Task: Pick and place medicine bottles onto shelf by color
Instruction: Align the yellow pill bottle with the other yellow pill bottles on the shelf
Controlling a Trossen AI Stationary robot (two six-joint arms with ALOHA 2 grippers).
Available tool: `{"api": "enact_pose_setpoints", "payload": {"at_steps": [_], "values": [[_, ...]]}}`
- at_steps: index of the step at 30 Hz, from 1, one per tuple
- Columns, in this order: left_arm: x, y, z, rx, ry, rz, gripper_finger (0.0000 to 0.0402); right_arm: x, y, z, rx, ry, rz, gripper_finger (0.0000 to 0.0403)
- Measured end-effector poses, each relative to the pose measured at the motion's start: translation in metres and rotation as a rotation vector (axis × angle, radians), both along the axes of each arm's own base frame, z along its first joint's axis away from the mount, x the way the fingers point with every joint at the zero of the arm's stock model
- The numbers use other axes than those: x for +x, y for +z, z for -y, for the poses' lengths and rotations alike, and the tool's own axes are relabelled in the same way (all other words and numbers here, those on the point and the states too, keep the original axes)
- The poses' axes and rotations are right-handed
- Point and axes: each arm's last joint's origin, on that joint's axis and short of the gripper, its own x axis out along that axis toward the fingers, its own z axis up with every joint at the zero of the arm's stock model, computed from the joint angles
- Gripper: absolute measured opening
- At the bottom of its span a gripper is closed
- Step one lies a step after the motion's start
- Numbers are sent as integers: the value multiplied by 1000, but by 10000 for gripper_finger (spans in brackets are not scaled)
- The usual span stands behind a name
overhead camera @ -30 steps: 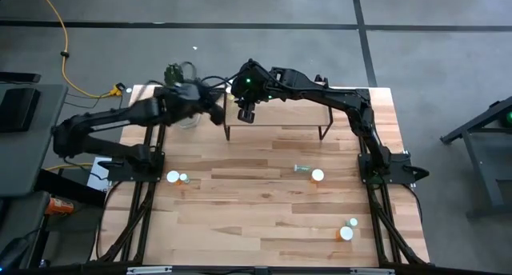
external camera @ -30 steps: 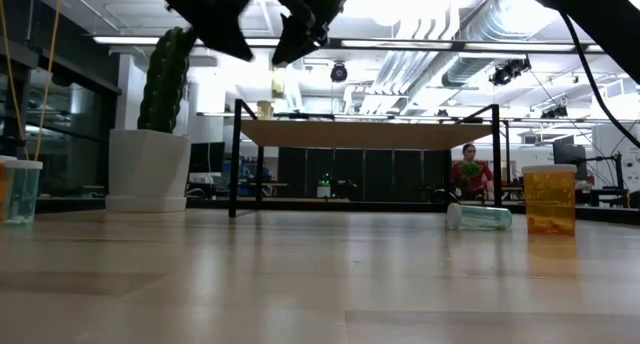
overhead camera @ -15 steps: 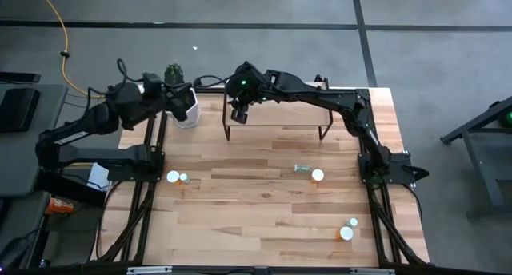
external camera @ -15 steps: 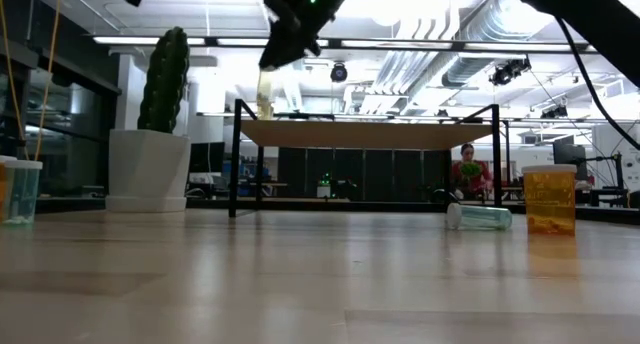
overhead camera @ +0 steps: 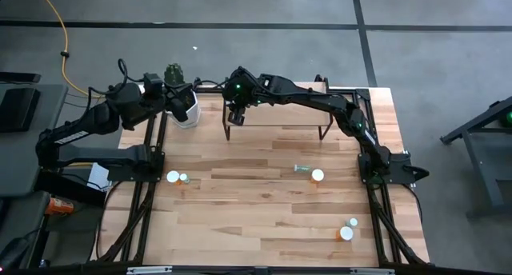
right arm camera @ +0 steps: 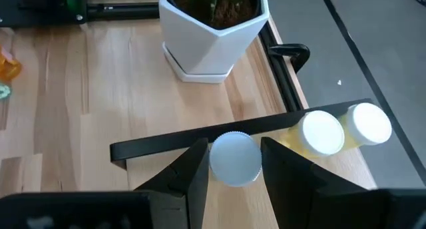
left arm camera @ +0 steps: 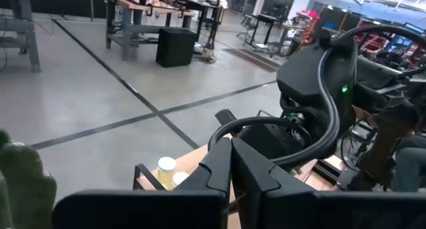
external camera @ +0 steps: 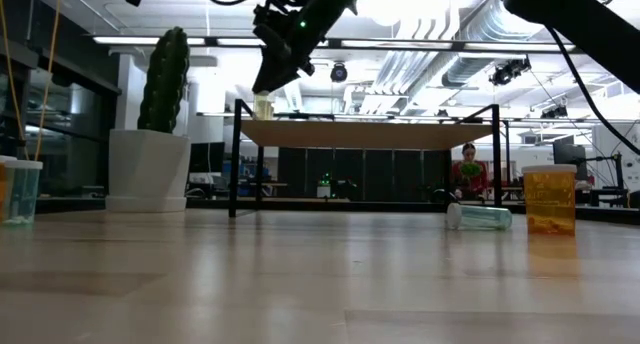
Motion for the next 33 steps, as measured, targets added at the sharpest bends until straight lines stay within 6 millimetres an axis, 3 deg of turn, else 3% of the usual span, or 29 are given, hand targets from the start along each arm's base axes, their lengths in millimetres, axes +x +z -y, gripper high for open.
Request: {"api": "enact_pose_setpoints", "payload": {"at_steps": [33], "values": [[3, -1, -1, -9, -27, -5, 0, -1, 0, 4, 30, -31, 13, 122]]}}
